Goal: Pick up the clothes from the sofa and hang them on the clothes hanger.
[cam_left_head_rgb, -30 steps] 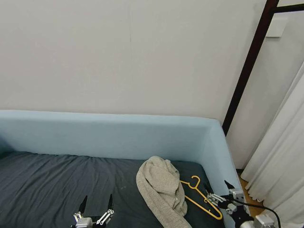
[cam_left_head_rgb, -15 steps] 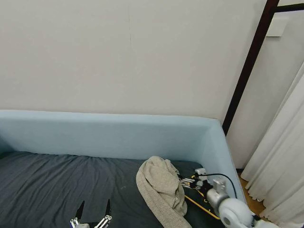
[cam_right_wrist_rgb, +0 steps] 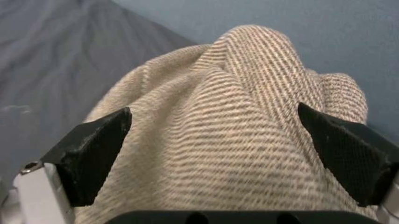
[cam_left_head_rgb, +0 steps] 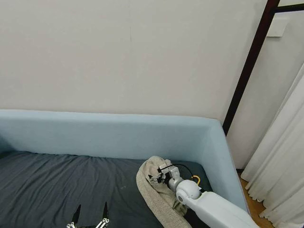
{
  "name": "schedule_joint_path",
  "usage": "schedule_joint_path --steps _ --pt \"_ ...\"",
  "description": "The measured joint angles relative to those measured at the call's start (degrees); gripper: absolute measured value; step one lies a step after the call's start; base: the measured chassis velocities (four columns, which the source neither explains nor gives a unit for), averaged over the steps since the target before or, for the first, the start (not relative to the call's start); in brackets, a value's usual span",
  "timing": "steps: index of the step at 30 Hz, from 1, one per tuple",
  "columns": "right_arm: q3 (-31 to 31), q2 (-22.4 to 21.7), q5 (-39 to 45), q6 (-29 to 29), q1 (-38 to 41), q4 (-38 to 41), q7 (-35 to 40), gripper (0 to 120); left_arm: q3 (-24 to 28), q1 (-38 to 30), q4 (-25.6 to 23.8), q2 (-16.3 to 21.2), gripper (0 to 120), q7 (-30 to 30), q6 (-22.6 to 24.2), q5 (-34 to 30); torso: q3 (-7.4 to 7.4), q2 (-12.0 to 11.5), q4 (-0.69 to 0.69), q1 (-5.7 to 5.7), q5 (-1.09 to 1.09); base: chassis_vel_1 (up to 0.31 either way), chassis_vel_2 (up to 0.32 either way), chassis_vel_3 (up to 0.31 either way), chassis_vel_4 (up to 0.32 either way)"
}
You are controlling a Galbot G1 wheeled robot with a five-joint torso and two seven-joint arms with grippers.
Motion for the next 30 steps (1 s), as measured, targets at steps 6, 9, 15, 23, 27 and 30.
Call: schedule_joint_path --steps 6,9,15,23,27,30 --pt "0.7 4.9 -1.9 0.4 2.7 -9.1 -2.1 100 0.0 -0.2 0.2 -0.9 100 -0.2 0.0 -0.1 0.00 0.0 0.03 0.00 -0.01 0.000 0.000 0.000 0.000" --pt "-0.5 6.1 -2.9 0.2 3.1 -10.7 -2.5 88 -0.1 -0.4 0.4 -1.0 100 -0.6 0.0 -0.2 0.00 0.0 0.03 0.00 -0.01 0.000 0.000 0.000 0.000" --pt "-1.0 6.2 -3.0 -1.0 3.2 -10.8 -2.2 70 -0.4 -0.7 0.7 -1.0 100 -1.1 0.0 -0.8 -0.01 0.0 0.02 0.00 0.00 0.000 0.000 0.000 0.000" --pt "-1.1 5.4 -3.2 -1.0 2.9 -10.7 -2.0 40 -0.2 -1.0 1.1 -1.1 100 -1.3 0.0 -1.1 -0.01 0.0 0.02 -0.01 0.00 0.000 0.000 0.000 0.000" --pt "-1.2 5.1 -3.0 -0.9 2.6 -10.1 -1.8 27 -0.3 -1.1 1.2 -1.1 100 -1.4 0.0 -1.2 -0.01 0.0 0.03 -0.01 0.00 0.000 0.000 0.000 0.000" --pt "-1.3 4.5 -2.3 -0.9 2.3 -9.2 -1.4 14 -0.3 -1.1 1.2 -1.0 100 -1.6 0.0 -1.3 -0.01 0.0 0.03 -0.01 0.01 0.000 0.000 0.000 0.000"
